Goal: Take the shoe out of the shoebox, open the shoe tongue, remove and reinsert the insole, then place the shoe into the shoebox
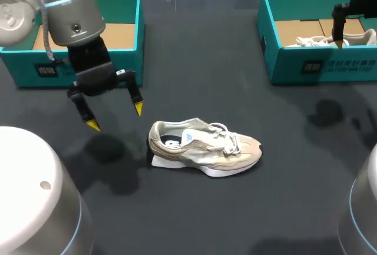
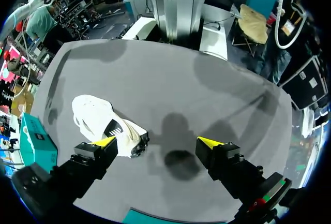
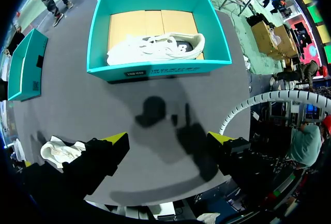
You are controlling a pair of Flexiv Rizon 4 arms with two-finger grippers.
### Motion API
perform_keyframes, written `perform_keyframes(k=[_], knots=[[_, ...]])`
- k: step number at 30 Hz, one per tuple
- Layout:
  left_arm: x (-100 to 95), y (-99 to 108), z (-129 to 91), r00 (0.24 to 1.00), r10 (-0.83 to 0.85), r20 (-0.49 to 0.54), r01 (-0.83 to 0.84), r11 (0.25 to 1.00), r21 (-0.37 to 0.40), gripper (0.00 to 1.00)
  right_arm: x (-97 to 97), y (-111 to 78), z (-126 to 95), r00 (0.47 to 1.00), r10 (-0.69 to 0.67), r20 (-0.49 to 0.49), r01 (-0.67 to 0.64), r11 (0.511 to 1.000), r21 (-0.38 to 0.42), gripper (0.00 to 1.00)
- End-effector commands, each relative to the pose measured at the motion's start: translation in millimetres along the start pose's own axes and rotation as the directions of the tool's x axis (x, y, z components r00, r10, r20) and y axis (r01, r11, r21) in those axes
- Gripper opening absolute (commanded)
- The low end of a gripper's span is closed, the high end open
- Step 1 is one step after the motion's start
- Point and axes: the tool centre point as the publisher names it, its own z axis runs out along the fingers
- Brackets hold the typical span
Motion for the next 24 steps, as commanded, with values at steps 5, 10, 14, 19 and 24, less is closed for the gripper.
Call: perform_keyframes(k=[5,10,14,19,24], knots=[[7.0,0,4,0.994,-0.098,0.055,0.096,0.995,0.038,1.0,0.4,-0.1,0,1.0,0.001,0.001,-0.001,1.0,0.0,1.0],[16.5,12,5,0.957,-0.272,0.098,0.25,0.949,0.191,1.0,0.4,-0.1,0,1.0,0.001,0.001,-0.001,1.0,0.0,1.0],[24.6,17,7,0.926,-0.356,0.124,0.315,0.911,0.266,1.0,0.4,-0.1,0,1.0,0.001,0.001,-0.001,1.0,0.0,1.0],[34.6,17,14,0.866,-0.477,0.149,0.404,0.843,0.355,1.0,0.4,-0.1,0,1.0,0.001,0.001,-0.001,1.0,0.0,1.0],[38.2,21,15,0.786,-0.596,0.162,0.501,0.769,0.397,1.0,0.4,-0.1,0,1.0,0.001,0.001,-0.001,1.0,0.0,1.0]])
